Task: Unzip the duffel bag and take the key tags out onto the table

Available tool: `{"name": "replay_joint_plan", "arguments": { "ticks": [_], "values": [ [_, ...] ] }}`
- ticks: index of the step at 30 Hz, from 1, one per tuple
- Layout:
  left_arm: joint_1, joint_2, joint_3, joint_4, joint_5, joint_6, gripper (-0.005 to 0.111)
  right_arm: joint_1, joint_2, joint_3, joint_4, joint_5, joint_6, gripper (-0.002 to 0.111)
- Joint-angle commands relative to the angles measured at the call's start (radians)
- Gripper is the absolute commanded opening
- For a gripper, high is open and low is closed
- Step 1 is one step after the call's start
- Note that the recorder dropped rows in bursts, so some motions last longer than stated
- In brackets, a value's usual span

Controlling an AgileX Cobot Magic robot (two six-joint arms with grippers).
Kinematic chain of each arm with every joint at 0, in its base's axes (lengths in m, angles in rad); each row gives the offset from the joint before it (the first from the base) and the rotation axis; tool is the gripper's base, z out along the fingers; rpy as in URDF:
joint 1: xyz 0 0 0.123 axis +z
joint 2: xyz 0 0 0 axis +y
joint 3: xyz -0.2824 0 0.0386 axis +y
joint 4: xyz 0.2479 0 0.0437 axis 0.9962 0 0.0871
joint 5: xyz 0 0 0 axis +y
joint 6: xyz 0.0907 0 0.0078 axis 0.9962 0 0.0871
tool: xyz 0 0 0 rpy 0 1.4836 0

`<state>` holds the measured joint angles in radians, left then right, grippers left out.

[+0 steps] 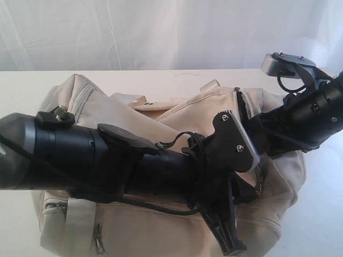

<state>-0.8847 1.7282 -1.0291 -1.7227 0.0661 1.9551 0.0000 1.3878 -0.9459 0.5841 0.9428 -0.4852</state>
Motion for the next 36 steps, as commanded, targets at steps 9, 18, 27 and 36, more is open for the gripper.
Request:
{"name": "replay_joint_plan", "arguments": {
  "ticks": [9, 18, 27, 36],
  "values": [
    [-0.005, -0.101, -0.024, -0.022, -0.029, 0.012, 0.000, 0.000, 0.000, -0.007, 0.003, -0.007, -0.008, 0.050],
    [-0.005, -0.142, 0.031, -0.022, -0.035, -0.005, 0.000, 0.000, 0.001, -0.007, 0.003, -0.030, -0.008, 0.036],
    [-0.005, -0.177, 0.054, -0.022, 0.024, -0.046, 0.000, 0.000, 0.001, -0.007, 0.003, -0.041, -0.015, 0.034],
    [-0.005, -0.181, 0.077, -0.022, 0.034, -0.082, 0.000, 0.000, 0.001, -0.007, -0.001, -0.080, -0.059, 0.000]
  ]
}}
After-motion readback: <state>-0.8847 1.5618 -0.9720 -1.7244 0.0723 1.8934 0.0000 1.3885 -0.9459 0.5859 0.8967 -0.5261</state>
